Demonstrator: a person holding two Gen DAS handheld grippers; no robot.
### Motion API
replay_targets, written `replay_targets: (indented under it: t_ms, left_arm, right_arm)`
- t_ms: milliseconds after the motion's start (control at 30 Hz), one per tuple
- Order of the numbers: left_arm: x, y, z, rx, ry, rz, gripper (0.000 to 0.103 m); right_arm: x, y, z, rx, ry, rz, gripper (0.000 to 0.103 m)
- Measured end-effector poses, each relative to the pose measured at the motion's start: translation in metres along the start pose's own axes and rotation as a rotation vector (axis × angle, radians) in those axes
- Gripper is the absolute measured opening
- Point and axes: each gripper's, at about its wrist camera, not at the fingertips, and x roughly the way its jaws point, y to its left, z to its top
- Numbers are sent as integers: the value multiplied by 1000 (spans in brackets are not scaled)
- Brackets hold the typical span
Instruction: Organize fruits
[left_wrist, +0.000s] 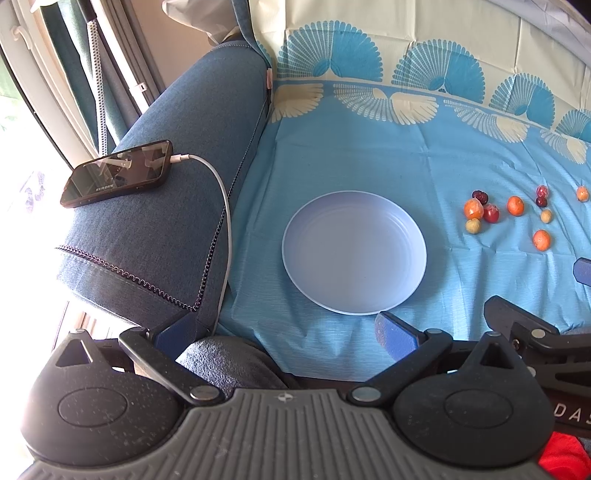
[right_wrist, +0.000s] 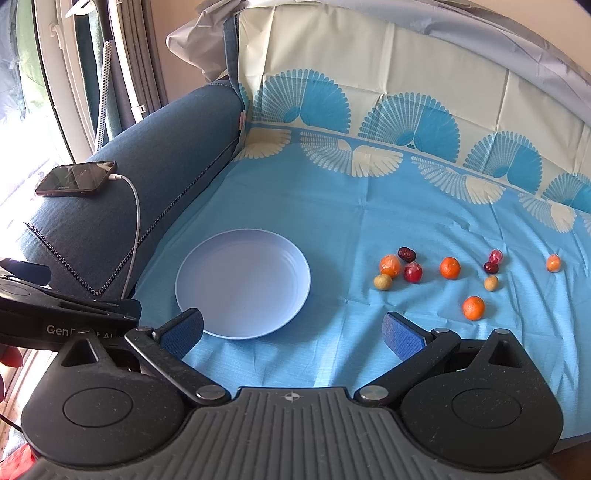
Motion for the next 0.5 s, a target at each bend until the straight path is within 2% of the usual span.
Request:
replay_targets:
  t_ms: [167, 500]
  left_arm:
    - [4, -3, 1, 5, 12, 2, 103]
    - [12, -18, 5, 38, 35, -3, 103]
  right_arm:
    - [3, -1, -1, -18, 4, -8, 102]
    - [5, -19, 2, 30, -7, 0, 102]
